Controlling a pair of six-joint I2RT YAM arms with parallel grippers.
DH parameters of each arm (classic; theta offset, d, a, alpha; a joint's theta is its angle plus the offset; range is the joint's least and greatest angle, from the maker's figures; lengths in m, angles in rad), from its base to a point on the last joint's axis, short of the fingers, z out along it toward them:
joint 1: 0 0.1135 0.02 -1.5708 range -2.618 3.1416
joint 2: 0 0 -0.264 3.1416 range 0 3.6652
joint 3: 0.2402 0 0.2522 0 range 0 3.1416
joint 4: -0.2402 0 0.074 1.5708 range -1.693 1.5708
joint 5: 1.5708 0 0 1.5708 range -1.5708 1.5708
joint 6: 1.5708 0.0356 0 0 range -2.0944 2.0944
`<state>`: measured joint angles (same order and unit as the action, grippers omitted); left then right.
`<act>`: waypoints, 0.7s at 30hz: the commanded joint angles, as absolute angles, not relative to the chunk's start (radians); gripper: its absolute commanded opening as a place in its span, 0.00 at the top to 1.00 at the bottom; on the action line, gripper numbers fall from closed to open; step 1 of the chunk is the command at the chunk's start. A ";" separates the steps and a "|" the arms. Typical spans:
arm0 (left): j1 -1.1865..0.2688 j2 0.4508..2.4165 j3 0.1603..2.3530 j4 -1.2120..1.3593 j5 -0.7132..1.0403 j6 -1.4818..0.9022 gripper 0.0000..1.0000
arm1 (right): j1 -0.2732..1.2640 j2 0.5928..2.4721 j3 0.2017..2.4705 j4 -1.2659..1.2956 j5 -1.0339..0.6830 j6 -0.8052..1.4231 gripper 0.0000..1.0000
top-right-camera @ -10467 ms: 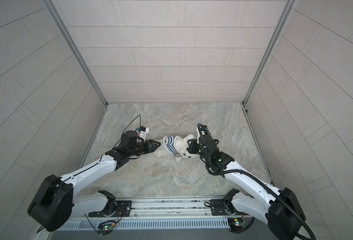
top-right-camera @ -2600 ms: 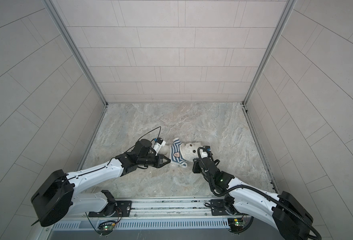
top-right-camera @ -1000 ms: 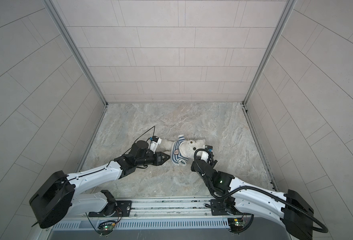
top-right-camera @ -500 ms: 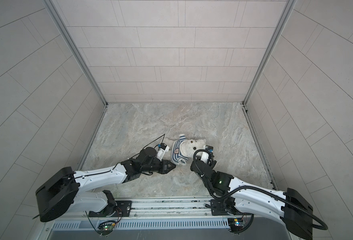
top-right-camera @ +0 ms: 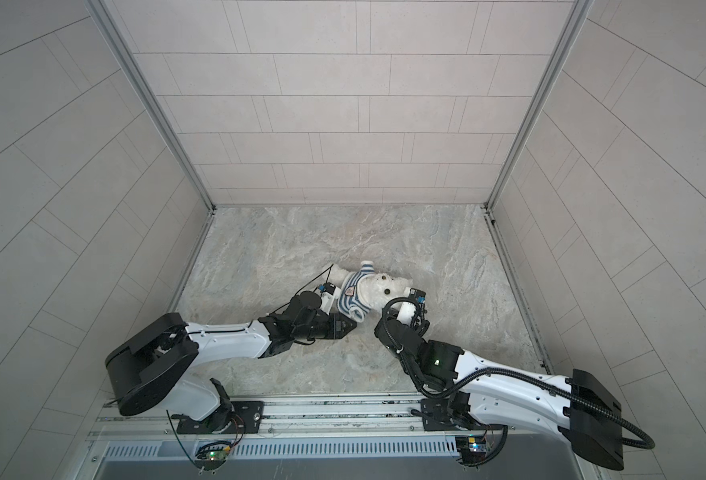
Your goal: Dress the teddy bear
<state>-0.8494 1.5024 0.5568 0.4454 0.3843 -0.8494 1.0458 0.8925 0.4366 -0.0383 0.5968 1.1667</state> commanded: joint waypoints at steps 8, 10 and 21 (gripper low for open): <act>-0.812 1.406 0.537 0.497 0.318 -0.828 0.66 | 1.054 0.892 0.456 -0.041 0.653 1.220 1.00; -0.801 1.397 0.542 0.495 0.317 -0.820 0.66 | 1.054 0.894 0.457 -0.040 0.649 1.221 1.00; -0.783 1.455 0.596 0.506 0.293 -0.791 0.69 | 1.054 0.900 0.459 -0.031 0.642 1.219 1.00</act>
